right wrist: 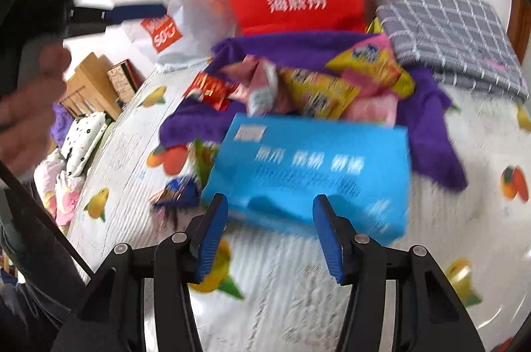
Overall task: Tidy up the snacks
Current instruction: 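Grasp the pink strawberry-bear candy stick from the pile with the right tool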
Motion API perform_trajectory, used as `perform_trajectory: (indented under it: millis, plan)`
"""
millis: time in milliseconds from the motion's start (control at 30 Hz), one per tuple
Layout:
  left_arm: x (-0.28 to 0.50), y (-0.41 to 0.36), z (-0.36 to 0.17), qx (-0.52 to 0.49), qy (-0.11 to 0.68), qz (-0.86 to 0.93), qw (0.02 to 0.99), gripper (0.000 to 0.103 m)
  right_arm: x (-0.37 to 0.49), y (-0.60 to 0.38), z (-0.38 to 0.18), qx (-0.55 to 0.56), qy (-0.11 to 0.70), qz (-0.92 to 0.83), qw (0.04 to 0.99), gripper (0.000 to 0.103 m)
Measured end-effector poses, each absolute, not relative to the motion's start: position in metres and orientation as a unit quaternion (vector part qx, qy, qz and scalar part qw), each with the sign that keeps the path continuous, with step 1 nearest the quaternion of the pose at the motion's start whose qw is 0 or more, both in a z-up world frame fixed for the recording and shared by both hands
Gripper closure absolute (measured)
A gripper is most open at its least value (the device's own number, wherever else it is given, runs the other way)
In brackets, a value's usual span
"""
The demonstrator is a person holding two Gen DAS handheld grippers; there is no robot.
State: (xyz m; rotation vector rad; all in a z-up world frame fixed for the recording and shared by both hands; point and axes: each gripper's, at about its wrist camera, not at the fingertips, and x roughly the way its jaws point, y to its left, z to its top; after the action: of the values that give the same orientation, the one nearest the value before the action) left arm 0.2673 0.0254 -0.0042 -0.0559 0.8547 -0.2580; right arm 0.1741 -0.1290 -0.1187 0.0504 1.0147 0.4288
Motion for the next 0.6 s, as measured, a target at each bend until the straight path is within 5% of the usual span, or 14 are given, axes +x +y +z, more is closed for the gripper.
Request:
perform_trajectory:
  millis: [300, 500, 600]
  plan:
    - [0.234, 0.073, -0.004, -0.061, 0.412, -0.088, 0.905, 0.028, 0.144, -0.069, -0.123, -0.03, 0.477, 0.26, 0.839, 0.051]
    - [0.212, 0.114, -0.023, -0.067, 0.436, -0.049, 0.896, 0.028, 0.133, -0.027, -0.142, -0.065, 0.484, 0.291, 0.823, 0.065]
    - [0.2, 0.132, -0.028, -0.079, 0.442, -0.038, 0.893, 0.028, 0.128, -0.007, -0.156, -0.092, 0.494, 0.289, 0.815, 0.08]
